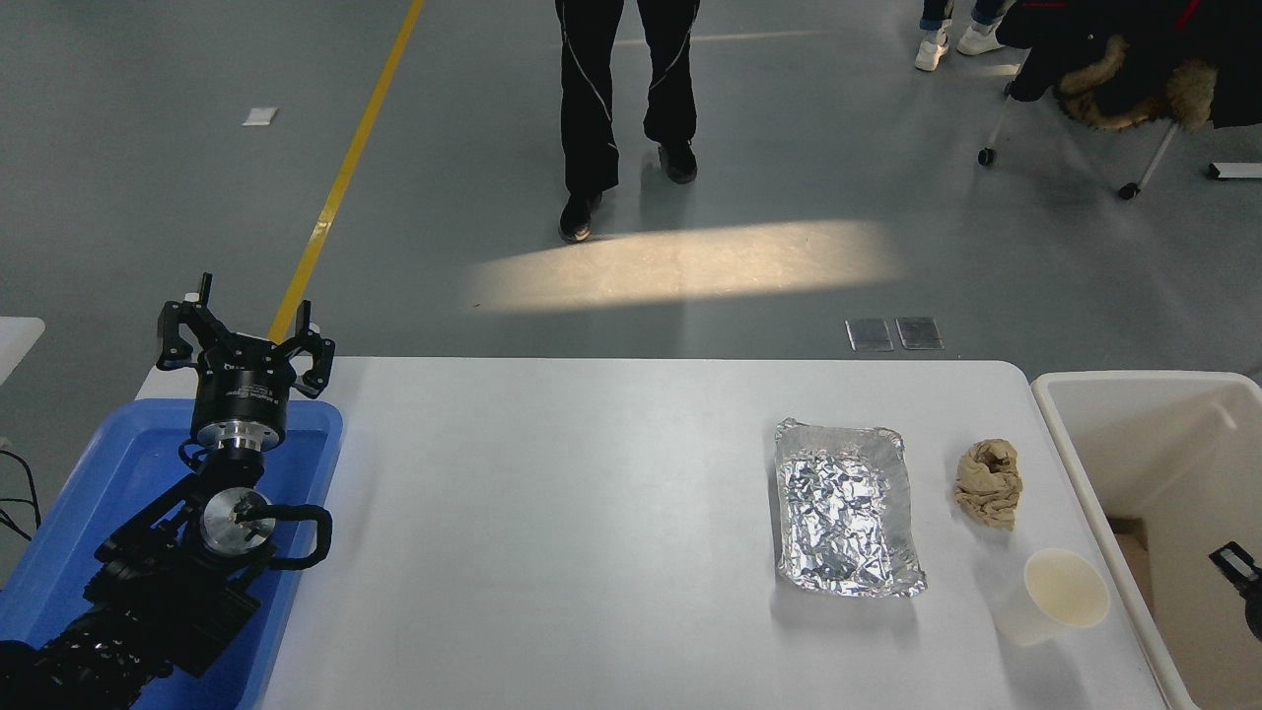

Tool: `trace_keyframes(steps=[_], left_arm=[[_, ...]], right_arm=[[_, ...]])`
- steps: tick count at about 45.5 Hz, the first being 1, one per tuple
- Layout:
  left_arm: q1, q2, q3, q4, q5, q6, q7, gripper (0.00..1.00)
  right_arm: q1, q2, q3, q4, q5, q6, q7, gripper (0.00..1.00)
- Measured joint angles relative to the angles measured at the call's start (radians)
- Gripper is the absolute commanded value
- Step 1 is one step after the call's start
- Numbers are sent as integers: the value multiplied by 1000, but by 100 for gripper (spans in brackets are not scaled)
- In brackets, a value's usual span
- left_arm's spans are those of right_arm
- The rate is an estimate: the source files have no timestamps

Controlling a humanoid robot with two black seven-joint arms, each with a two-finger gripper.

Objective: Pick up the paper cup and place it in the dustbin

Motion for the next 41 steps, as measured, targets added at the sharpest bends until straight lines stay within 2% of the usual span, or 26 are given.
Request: trace_keyframes(steps=[19, 20, 24, 26, 28, 35, 41], left_arm=[[-2, 2, 1, 0, 0, 2, -1, 99], [-2, 2, 1, 0, 0, 2, -1, 99], [-2, 2, 1, 0, -1, 2, -1, 99], [-2, 2, 1, 0, -1, 2, -1, 99], [-2, 3, 1, 0, -1, 2, -1, 99], [-2, 3, 1, 0, -1, 2, -1, 99], [-2, 3, 2, 0, 1, 2, -1, 99]], right_arm=[[8, 2, 4, 0, 2, 2, 5, 0], [9, 2, 4, 0, 2, 3, 5, 7], [13, 2, 4, 0, 2, 3, 6, 70], [17, 2, 4, 0, 2, 3, 6, 79], [21, 2, 3, 0, 2, 2, 7, 100], [43, -7, -2, 0, 2, 7, 7, 100], [89, -58, -7, 30, 1, 40, 7, 100]])
